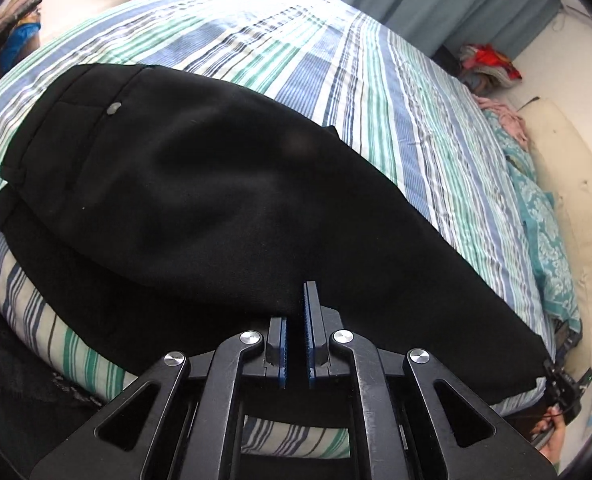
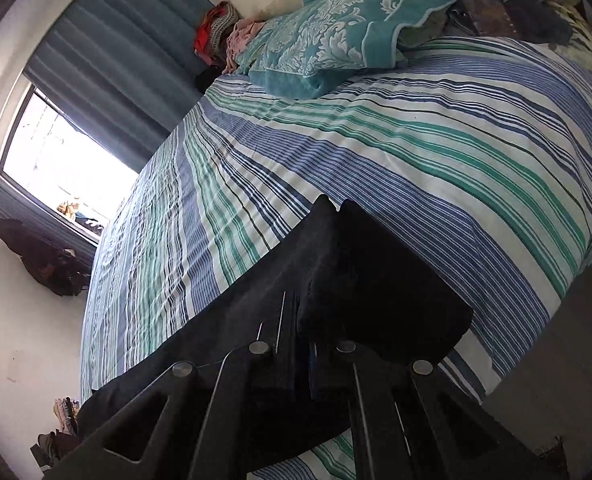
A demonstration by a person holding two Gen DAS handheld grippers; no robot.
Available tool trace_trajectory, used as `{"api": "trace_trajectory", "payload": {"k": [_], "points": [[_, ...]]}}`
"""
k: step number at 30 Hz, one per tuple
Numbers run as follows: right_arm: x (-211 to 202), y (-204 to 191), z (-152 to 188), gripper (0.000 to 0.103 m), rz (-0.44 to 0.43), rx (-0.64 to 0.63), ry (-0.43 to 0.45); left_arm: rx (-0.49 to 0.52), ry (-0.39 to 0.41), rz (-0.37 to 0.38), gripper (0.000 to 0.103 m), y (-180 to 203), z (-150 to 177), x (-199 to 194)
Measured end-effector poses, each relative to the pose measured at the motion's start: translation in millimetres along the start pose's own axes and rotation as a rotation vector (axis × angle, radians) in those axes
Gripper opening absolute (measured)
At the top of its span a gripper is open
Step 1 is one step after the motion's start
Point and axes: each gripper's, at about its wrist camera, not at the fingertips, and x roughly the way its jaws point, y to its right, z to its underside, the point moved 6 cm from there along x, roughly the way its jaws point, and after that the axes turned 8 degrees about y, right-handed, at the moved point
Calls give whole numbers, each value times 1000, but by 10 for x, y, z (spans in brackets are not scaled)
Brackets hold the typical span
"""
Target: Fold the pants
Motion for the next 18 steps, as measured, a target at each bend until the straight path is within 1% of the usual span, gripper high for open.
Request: {"api": "trace_trajectory", "payload": {"k": [2,5,7,8,10,11,12,15,18], "points": [[-59,22,-10,5,5,1,17,-14,-2,6,5,-14,31,-72],[-148,9,-25,5,21,-4,42,4,-13,5,6,1,98,-152],[-138,79,-18,5,49,9,32,13,-34,-2,5,-7,163,-161],[-115,136,-6,5,73,19,20,28,-48,-18,5,-17,194,-140],[5,250,61,5,111,51,-43,45,-77,-51,5,-73,239,-88],[65,322,107,5,130,73,-79,43,-83,-58,5,-89,250,-61],[102,381,139,5,140,94,-95,42,-86,-61,5,-94,254,-51],[91,414,139,5,135,104,-91,69,-77,-69,5,-42,255,-75],[39,388,133,5,138,87,-74,67,-74,-72,5,-5,293,-107]]}}
